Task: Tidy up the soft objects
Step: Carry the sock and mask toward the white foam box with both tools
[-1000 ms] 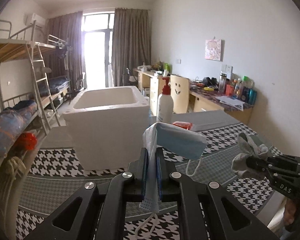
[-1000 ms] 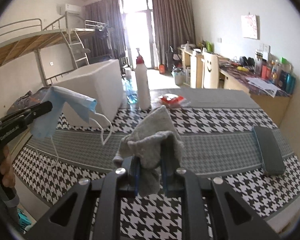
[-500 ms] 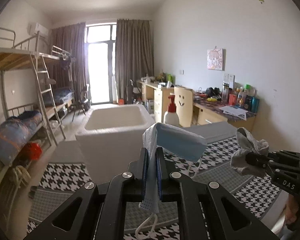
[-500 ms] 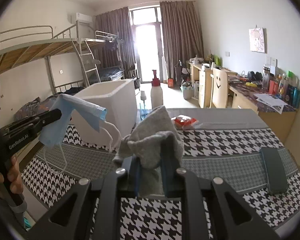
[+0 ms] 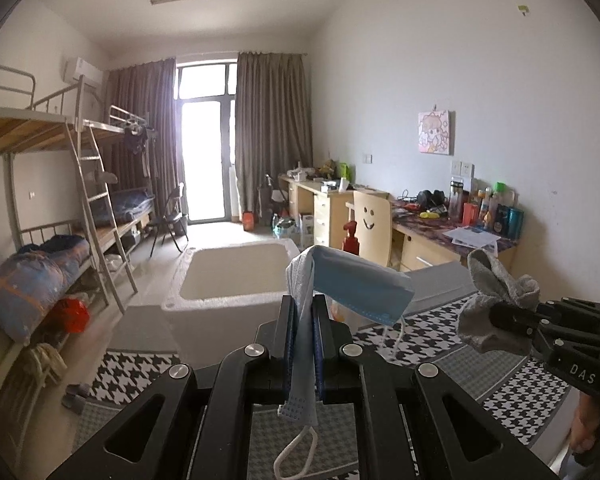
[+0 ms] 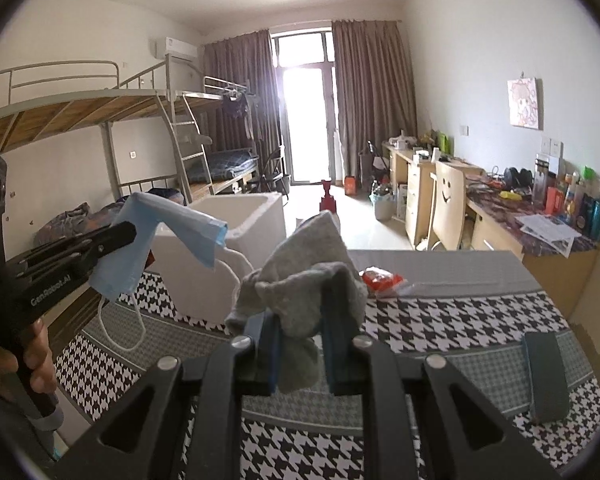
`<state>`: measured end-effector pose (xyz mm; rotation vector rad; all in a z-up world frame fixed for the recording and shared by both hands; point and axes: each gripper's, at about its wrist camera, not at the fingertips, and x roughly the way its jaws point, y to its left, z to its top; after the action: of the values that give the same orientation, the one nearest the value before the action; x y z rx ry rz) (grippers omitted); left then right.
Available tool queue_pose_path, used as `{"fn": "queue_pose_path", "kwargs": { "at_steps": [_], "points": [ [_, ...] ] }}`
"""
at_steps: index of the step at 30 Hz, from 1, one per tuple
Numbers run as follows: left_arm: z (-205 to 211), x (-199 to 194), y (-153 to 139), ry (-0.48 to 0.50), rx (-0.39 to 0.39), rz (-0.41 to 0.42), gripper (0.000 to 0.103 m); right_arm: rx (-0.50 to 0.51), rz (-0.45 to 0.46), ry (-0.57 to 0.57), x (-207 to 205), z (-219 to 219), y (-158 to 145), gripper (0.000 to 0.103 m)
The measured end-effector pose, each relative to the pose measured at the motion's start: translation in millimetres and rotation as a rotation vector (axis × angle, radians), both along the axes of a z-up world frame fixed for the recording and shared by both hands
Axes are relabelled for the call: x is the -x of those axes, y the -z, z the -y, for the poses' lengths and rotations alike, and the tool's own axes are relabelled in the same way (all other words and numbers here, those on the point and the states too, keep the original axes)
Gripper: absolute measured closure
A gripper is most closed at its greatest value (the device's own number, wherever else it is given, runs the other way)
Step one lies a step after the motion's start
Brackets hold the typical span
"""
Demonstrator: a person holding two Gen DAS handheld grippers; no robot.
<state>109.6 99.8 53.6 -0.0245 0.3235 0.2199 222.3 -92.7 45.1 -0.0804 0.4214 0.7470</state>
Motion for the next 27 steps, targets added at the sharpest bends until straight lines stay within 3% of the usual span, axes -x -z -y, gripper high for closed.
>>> {"fn": "queue_pose_path", "kwargs": {
  "at_steps": [27],
  "points": [
    [-20,-30,-27,-0.032,-0.002,0.016,0.094,0.011,0.068,-0.052,-10,-28,-28,0.082]
  ]
}}
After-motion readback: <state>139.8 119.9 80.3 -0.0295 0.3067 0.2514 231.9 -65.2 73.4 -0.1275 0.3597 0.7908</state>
